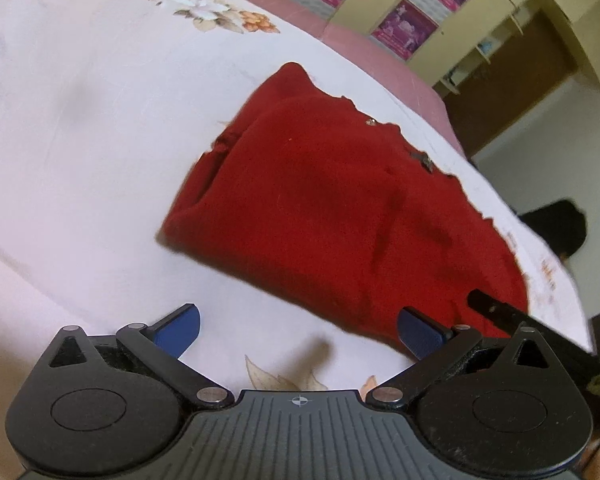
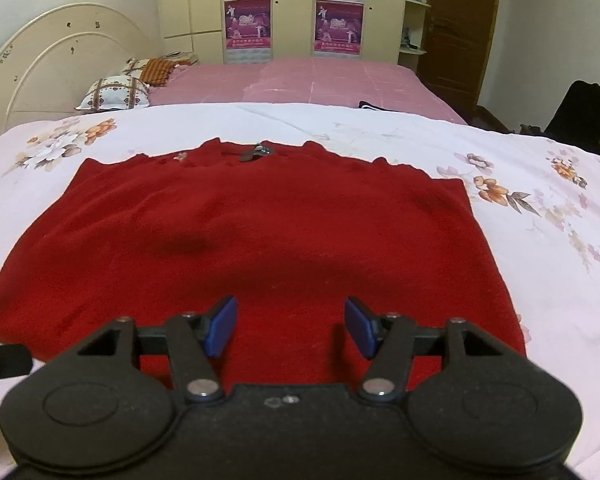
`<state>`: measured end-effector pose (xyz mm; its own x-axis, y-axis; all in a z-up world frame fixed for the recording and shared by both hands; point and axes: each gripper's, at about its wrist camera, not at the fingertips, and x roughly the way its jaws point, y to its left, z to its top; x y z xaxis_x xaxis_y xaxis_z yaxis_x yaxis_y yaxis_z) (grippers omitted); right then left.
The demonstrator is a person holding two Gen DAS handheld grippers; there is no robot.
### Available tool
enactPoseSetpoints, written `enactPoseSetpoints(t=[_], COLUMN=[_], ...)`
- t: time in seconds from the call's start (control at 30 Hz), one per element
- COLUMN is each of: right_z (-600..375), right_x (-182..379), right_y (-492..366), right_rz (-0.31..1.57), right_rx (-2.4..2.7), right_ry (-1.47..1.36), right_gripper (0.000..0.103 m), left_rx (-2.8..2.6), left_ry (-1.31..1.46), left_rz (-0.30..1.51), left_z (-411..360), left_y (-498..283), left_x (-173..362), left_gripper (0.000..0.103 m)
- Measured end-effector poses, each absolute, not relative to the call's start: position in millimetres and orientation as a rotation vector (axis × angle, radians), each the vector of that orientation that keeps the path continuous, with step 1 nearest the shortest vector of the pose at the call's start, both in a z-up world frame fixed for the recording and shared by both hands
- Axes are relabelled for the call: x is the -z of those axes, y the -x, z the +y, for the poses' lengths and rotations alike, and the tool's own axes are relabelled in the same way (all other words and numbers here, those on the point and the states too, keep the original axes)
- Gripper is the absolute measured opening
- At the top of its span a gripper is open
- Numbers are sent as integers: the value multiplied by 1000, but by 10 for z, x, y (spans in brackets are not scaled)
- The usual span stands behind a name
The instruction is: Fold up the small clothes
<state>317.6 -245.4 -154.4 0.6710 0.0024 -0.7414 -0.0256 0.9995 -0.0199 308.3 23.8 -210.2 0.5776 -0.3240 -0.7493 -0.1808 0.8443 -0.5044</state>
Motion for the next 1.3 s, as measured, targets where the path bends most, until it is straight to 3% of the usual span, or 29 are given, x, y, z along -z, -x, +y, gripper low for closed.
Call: enactPoseSetpoints(t=[0.63, 0.7, 0.77, 0.9, 0.93, 0.97, 1.0, 1.3], right_z=[-2350, -2338, -2346, -2368, -2364, -2362, -2361, -2337], right_x=[1612, 1617, 1612, 1588, 1587, 1579, 1560, 1820], right_y=[-3275, -3287, -3297, -3331, -3353, -3376, -3388, -3620], right_rz=[814, 808, 795, 765, 762, 759, 747, 771], right_rx=[-69, -76, -80, -83, -85, -87, -88, -65], right_ry=[39, 42, 33, 18, 23, 22, 18, 104], right_gripper=[59, 59, 59, 58, 57, 56, 51, 44], left_rx=[60, 62, 57, 51, 50, 48, 51, 78], left_ry=[889, 885, 905, 904, 885, 865, 866, 760], left_rz=[841, 822, 812, 773, 770, 782, 796, 753], left_z=[441, 419, 425, 377, 356, 327, 320, 247], left_y=[-3229, -3329, -3441, -3591, -3627, -3685, -3737, -3794], left_x=[2328, 2359, 2436, 2462, 2453, 2458, 2483, 2291], left_gripper=[102, 80, 67, 63, 56, 31, 18, 13])
